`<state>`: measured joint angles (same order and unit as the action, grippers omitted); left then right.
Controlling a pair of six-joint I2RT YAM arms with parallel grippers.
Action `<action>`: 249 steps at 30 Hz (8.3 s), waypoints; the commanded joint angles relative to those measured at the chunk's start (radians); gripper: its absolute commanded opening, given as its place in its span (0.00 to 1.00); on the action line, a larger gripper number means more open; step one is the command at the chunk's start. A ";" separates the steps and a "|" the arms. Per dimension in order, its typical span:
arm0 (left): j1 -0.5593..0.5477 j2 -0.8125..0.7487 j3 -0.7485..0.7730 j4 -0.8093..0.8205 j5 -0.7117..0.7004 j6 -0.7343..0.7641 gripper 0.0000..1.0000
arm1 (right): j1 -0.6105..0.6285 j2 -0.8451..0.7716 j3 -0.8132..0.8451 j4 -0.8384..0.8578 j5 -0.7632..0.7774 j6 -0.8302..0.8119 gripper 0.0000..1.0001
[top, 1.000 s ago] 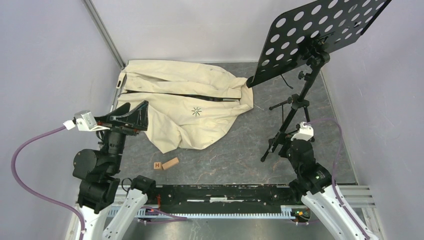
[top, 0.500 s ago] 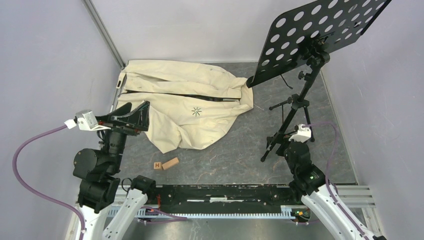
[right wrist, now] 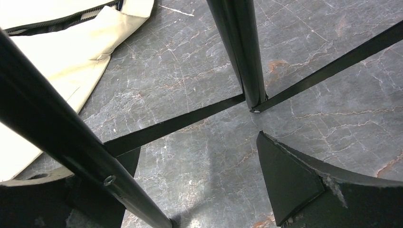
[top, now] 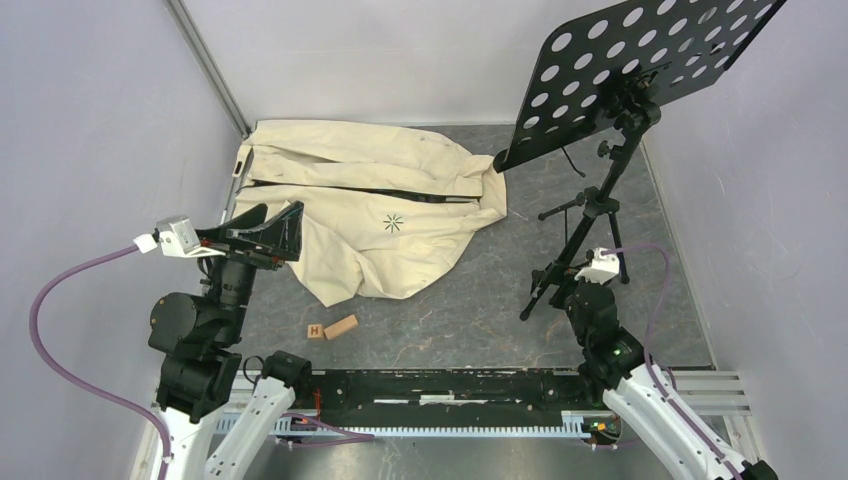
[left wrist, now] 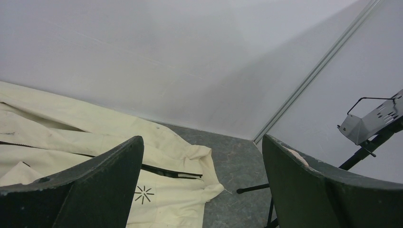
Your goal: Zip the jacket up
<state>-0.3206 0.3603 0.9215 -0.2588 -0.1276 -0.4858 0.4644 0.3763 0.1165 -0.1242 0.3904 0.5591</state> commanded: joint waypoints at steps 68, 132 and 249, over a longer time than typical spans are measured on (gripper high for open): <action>0.005 0.001 0.030 -0.003 0.012 -0.026 1.00 | -0.150 0.385 -0.077 0.500 0.011 -0.167 0.99; 0.006 -0.013 0.077 -0.054 0.010 0.013 1.00 | -0.160 1.004 0.112 0.987 0.082 -0.211 0.99; 0.562 0.872 0.179 -0.201 0.323 -0.080 0.96 | 0.536 1.767 1.255 0.780 -0.387 -0.232 0.72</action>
<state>0.2192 1.2179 1.1038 -0.5663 0.1207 -0.5106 0.9745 2.1082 1.3354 0.6346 0.0357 0.3508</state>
